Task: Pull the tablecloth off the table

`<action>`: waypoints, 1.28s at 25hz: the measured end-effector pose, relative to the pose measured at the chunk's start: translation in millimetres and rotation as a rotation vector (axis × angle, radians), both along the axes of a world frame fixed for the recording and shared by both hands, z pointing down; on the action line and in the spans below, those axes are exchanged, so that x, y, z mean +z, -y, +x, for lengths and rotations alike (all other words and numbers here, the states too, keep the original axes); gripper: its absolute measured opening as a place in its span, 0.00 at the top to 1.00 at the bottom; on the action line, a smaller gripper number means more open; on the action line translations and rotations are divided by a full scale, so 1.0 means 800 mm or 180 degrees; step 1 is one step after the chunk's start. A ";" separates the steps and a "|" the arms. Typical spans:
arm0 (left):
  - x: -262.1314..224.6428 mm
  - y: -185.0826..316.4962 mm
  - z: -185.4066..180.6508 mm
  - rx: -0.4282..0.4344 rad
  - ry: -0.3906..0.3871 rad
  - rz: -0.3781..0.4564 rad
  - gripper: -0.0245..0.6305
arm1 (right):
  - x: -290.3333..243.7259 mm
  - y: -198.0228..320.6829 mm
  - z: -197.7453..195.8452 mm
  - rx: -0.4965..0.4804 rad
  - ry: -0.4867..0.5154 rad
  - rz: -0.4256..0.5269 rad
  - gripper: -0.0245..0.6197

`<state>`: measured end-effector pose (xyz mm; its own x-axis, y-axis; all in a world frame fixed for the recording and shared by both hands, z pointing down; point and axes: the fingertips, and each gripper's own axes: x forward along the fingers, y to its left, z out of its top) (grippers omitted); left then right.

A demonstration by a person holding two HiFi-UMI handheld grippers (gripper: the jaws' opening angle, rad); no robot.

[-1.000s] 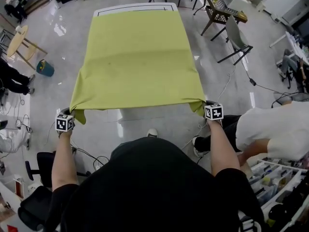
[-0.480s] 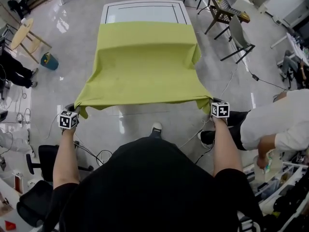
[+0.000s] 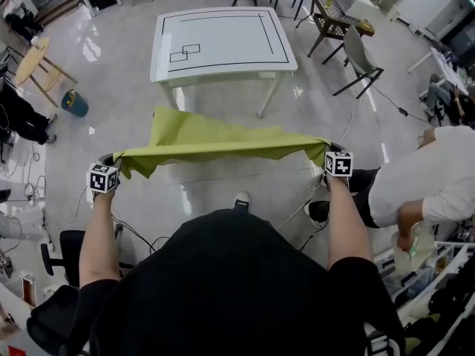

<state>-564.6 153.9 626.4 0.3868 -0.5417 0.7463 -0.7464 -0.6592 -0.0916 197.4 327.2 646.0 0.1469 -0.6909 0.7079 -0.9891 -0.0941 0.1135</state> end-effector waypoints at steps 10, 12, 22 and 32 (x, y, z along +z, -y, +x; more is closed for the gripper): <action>-0.067 0.036 -0.001 -0.0311 -0.0463 0.0211 0.93 | -0.071 0.018 -0.004 0.0133 0.0052 0.0463 0.93; -0.082 0.042 0.000 -0.0283 -0.0456 0.0292 0.93 | -0.086 0.023 -0.002 0.0136 0.0055 0.0556 0.93; -0.170 0.068 0.019 -0.0213 -0.0529 0.0708 0.93 | -0.171 0.048 0.019 0.0389 0.0389 0.1146 0.93; -0.224 0.069 0.022 -0.0282 -0.0712 0.0979 0.93 | -0.224 0.047 0.022 0.0296 0.0383 0.1454 0.92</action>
<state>-547.0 98.8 447.3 0.4633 -0.7656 0.4464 -0.8231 -0.5584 -0.1034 215.2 290.0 466.5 0.1586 -0.9229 0.3509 -0.9777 -0.1964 -0.0747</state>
